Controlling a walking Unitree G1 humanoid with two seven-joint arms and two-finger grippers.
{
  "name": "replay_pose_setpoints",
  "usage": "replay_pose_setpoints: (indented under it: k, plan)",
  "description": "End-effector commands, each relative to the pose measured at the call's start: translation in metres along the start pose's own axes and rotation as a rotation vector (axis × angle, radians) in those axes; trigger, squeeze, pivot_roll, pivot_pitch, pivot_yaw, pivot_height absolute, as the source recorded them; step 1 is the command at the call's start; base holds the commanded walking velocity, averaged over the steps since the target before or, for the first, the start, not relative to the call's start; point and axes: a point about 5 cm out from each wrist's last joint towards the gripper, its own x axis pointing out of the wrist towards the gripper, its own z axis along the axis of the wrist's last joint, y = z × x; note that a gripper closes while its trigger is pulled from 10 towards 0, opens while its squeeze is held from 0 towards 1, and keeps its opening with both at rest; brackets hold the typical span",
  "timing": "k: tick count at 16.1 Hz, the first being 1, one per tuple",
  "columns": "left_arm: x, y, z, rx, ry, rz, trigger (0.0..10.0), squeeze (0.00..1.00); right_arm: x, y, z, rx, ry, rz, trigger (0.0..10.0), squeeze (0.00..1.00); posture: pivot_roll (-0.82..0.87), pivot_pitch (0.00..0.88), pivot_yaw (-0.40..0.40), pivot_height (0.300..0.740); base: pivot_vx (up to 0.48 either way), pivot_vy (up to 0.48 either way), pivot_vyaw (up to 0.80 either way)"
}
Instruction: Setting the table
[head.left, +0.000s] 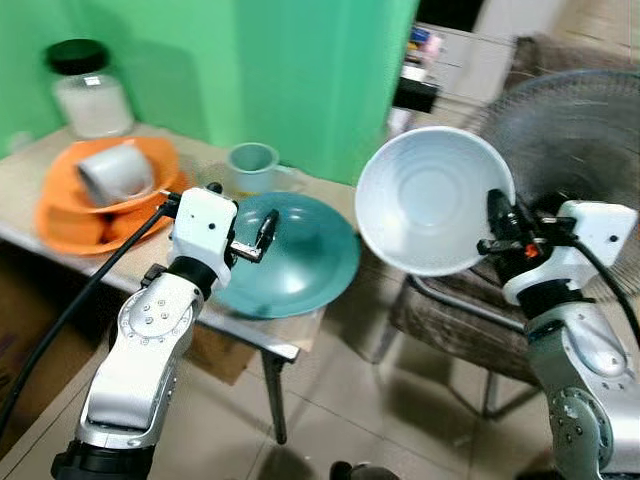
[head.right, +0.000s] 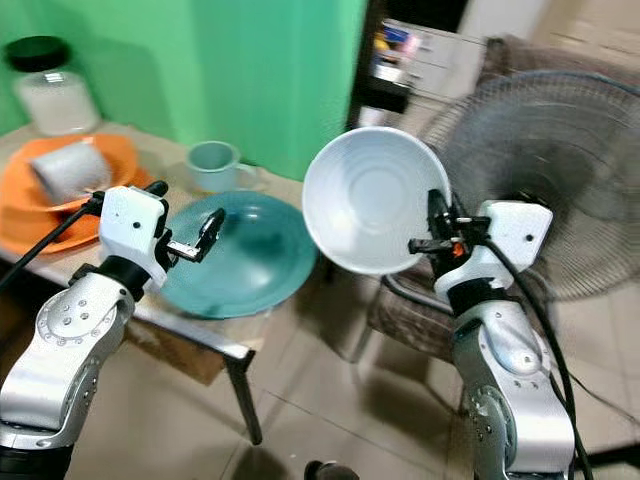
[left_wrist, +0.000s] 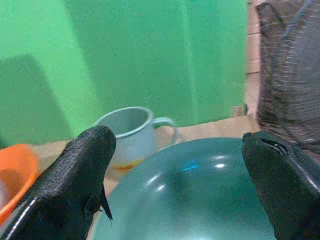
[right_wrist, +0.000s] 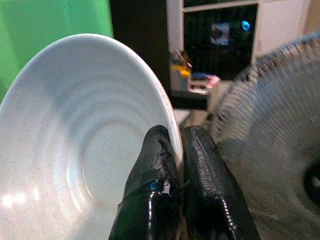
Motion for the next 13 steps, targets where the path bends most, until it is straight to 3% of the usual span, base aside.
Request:
replay_pose_setpoints:
  k: [1,6,13]
  plan:
    - [0.0004,0.0001,0.0018,-0.002,-0.006,0.006,10.0,0.0,-0.0002,-0.0008,0.0003,-0.002,0.009,-0.003,10.0,0.0,0.07,0.0,-0.053,0.74,0.0,0.0,-0.8]
    - [0.0031,0.0001,0.0019,0.008,-0.002,0.01,10.0,0.0,0.0018,0.0009,-0.0055,0.001,0.037,-0.004,10.0,0.0,0.07,0.0,-0.052,0.74,0.0,0.0,-0.8]
    - [0.0034,-0.0008,0.0024,0.005,-0.006,-0.002,10.0,0.0,-0.0016,0.0008,-0.0052,0.088,0.02,-0.055,10.0,0.0,0.06,0.0,-0.035,0.74,0.0,0.0,-0.8]
